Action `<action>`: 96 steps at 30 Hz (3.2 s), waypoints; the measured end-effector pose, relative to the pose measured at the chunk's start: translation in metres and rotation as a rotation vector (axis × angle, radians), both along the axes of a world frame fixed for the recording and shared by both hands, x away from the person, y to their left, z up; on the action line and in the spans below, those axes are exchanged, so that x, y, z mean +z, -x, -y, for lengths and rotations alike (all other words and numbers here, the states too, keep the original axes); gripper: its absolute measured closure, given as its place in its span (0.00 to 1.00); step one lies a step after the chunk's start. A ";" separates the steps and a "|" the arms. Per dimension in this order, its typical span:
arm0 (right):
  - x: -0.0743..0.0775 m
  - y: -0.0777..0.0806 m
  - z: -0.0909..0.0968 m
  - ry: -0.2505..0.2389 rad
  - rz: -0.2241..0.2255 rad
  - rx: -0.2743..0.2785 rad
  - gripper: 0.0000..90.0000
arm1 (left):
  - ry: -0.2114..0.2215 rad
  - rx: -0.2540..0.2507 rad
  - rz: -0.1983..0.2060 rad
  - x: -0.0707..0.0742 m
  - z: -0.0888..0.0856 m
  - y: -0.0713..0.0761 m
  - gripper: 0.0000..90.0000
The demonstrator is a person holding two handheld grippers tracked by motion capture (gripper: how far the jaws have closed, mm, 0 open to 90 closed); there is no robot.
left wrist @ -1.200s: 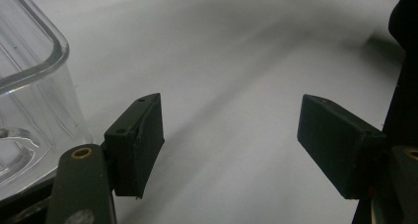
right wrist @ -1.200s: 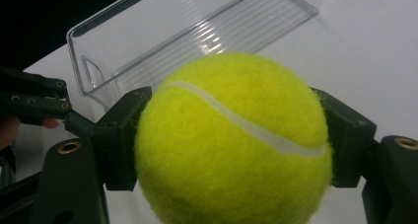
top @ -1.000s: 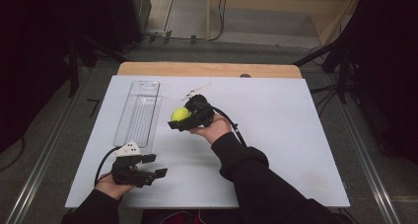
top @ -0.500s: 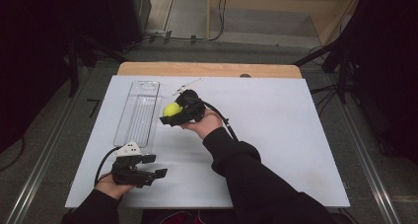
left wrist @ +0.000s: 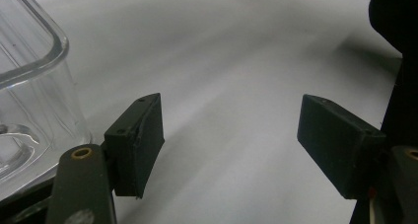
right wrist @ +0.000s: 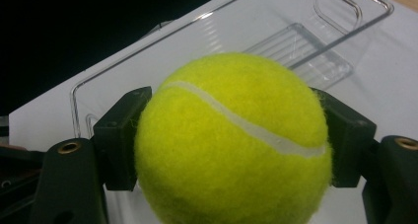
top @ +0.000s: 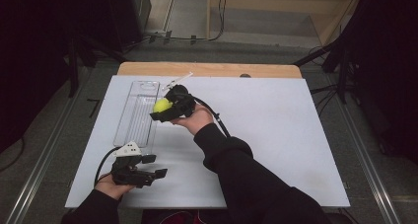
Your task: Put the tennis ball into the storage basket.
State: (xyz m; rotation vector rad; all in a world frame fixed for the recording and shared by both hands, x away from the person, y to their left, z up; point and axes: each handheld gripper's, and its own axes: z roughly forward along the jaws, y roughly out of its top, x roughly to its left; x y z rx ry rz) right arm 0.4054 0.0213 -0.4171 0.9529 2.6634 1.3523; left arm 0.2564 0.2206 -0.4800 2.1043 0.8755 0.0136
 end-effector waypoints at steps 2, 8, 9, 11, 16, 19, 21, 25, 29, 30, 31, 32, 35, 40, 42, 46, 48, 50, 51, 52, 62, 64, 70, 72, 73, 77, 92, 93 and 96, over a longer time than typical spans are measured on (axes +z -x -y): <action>0.002 -0.002 -0.004 -0.004 -0.004 0.001 0.26 | 0.001 0.000 0.000 0.000 0.000 0.000 0.29; 0.004 -0.005 -0.023 -0.007 -0.016 0.022 0.26 | 0.000 0.002 0.001 0.000 -0.001 0.000 0.29; 0.004 -0.005 -0.023 -0.007 -0.016 0.022 0.26 | 0.002 0.001 0.001 0.000 -0.001 0.000 0.29; 0.003 -0.007 -0.028 -0.003 -0.014 0.024 0.26 | 0.001 0.002 0.002 0.000 -0.001 0.000 0.29; 0.003 -0.014 -0.039 -0.021 -0.025 0.024 0.26 | -0.001 0.001 0.006 0.001 -0.001 0.000 0.29; 0.004 -0.018 -0.047 -0.021 -0.024 0.028 0.26 | 0.001 -0.003 0.002 0.000 -0.001 0.000 0.29; 0.004 -0.020 -0.052 -0.020 -0.024 0.031 0.26 | 0.001 -0.002 0.004 0.000 -0.001 0.000 0.29; 0.002 -0.023 -0.058 -0.014 -0.015 0.026 0.26 | 0.009 -0.004 0.006 0.001 -0.001 0.001 0.29; -0.004 -0.029 -0.067 -0.017 -0.025 0.017 0.26 | 0.010 -0.005 0.006 0.001 -0.001 0.000 0.29; -0.004 -0.029 -0.067 -0.017 -0.025 0.017 0.26 | 0.010 -0.005 0.006 0.001 -0.001 0.000 0.29; -0.005 -0.029 -0.069 -0.015 -0.025 0.012 0.26 | 0.012 -0.006 0.006 0.001 -0.001 0.001 0.29; -0.006 -0.031 -0.071 -0.012 -0.026 0.013 0.26 | 0.011 -0.007 0.005 0.001 -0.001 0.001 0.29; -0.011 -0.035 -0.075 -0.012 -0.025 0.009 0.26 | 0.013 -0.008 0.005 0.001 -0.002 0.000 0.29; -0.019 -0.037 -0.080 0.008 -0.019 0.020 0.26 | 0.015 -0.007 0.003 0.002 -0.002 0.000 0.29; -0.021 -0.037 -0.081 0.010 -0.024 0.021 0.26 | 0.016 -0.005 0.004 0.002 -0.002 0.000 0.29; -0.027 -0.036 -0.086 0.028 -0.035 0.019 0.26 | 0.016 -0.008 0.003 0.002 -0.002 0.000 0.29; -0.028 -0.036 -0.087 0.030 -0.034 0.016 0.26 | 0.017 -0.008 0.003 0.002 -0.002 0.000 0.29; -0.030 -0.036 -0.088 0.034 -0.030 0.014 0.26 | 0.015 -0.008 0.004 0.002 -0.002 0.000 0.29; -0.032 -0.037 -0.088 0.038 -0.035 0.006 0.25 | 0.015 -0.007 0.004 0.002 -0.002 0.000 0.29; -0.032 -0.037 -0.088 0.038 -0.035 0.006 0.25 | 0.015 -0.007 0.004 0.002 -0.002 0.000 0.29; -0.024 -0.040 -0.077 -0.001 -0.019 0.004 0.09 | 0.014 -0.006 0.004 0.001 -0.002 0.000 0.29; -0.021 -0.040 -0.073 0.004 -0.029 0.013 0.09 | 0.013 -0.006 0.004 0.001 -0.001 0.000 0.29; -0.012 -0.038 -0.058 0.000 -0.054 0.029 0.00 | 0.007 -0.002 0.001 0.001 -0.001 -0.001 0.29; -0.011 -0.036 -0.053 0.004 -0.054 0.025 0.00 | 0.007 -0.001 0.003 0.001 -0.001 -0.001 0.29; -0.010 -0.035 -0.050 0.003 -0.056 0.024 0.00 | 0.008 -0.001 0.002 0.000 -0.001 -0.001 0.29; -0.010 -0.033 -0.040 0.009 -0.058 0.030 0.00 | 0.008 0.003 -0.006 0.001 -0.001 -0.001 0.29; -0.009 -0.020 0.003 0.008 -0.062 0.031 0.00 | 0.021 0.024 0.002 0.003 -0.002 -0.002 0.29; -0.009 -0.019 0.006 0.013 -0.057 0.032 0.00 | 0.018 0.024 -0.001 0.003 -0.001 -0.002 0.29; -0.009 -0.016 0.014 0.019 -0.060 0.023 0.00 | 0.016 0.027 -0.005 0.003 -0.001 -0.001 0.29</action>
